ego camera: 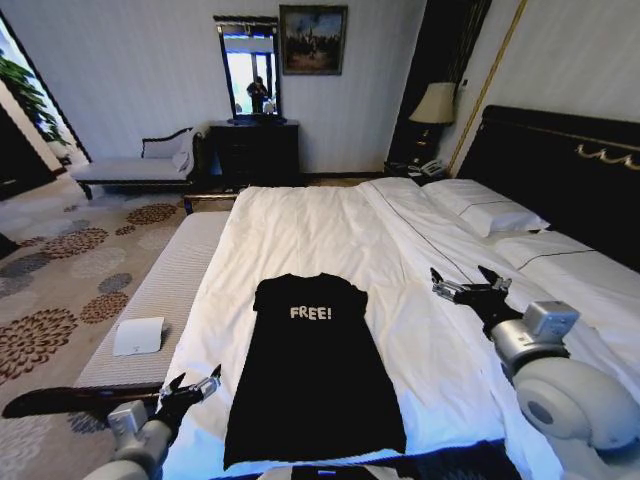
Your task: Fold the clothes on the bed.
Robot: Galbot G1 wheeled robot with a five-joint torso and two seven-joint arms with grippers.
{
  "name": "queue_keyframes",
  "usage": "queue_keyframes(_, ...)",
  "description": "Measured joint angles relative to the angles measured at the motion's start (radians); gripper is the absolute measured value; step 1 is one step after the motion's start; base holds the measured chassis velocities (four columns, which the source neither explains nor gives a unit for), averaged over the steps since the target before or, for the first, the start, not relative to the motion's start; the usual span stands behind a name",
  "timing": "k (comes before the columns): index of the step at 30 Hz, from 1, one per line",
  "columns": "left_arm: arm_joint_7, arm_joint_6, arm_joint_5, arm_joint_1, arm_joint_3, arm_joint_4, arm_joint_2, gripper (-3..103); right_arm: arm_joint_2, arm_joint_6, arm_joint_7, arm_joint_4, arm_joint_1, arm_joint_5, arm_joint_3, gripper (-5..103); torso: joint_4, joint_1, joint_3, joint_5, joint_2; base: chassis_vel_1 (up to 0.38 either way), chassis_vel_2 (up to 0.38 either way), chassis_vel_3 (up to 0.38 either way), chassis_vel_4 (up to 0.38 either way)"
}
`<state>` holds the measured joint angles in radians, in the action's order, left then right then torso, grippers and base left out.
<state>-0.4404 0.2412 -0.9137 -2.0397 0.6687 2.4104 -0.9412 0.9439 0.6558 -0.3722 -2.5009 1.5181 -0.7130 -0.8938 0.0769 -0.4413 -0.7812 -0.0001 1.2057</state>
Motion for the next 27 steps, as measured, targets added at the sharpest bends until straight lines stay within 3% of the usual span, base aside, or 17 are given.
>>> queue_keyframes(2, 0.001, 0.000, 0.007, 0.005, -0.007, 0.000, -0.001, 100, 0.003, -0.001, 0.000, 0.000, 0.005, 0.013, 0.005, 100, 0.0000, 0.000, 0.000, 0.0000, 0.000, 0.000, 0.000, 0.000, 0.000)
queue_keyframes(4, 0.002, 0.001, 0.033, 0.031, -0.032, 0.008, -0.003, 100, 0.016, -0.052, 0.018, 0.012, 0.016, 0.075, 0.034, 100, 0.0005, 0.000, 0.000, -0.0002, 0.000, 0.000, 0.000, 0.000, 0.000)
queue_keyframes(7, 0.001, 0.005, 0.048, 0.046, -0.037, 0.017, -0.002, 100, 0.019, -0.102, 0.054, 0.110, -0.007, 0.068, 0.058, 100, 0.0005, 0.000, 0.000, -0.0001, 0.000, 0.000, 0.000, 0.000, 0.000)
queue_keyframes(11, 0.001, 0.010, 0.058, 0.052, -0.032, 0.037, 0.004, 100, 0.019, -0.145, 0.086, 0.259, -0.072, -0.032, 0.098, 100, 0.0002, 0.000, 0.000, 0.0003, 0.000, 0.000, 0.000, 0.000, 0.000)
queue_keyframes(15, 0.002, 0.019, 0.069, 0.055, -0.044, 0.056, -0.005, 100, 0.009, -0.178, 0.137, 0.491, -0.200, -0.199, 0.198, 100, 0.0003, 0.000, 0.000, 0.0003, 0.000, 0.000, 0.000, 0.000, 0.000)
queue_keyframes(21, 0.018, 0.019, 0.137, 0.063, -0.089, 0.047, -0.038, 100, 0.023, -0.205, 0.185, 0.719, -0.372, -0.300, 0.333, 100, 0.0000, 0.000, 0.000, 0.0001, 0.000, 0.000, 0.000, 0.000, 0.000)
queue_keyframes(27, 0.020, 0.023, 0.153, 0.078, -0.103, 0.041, -0.054, 100, 0.057, -0.184, 0.206, 0.892, -0.524, -0.373, 0.434, 100, 0.0000, 0.000, 0.000, 0.0001, 0.000, 0.000, 0.000, 0.000, 0.000)
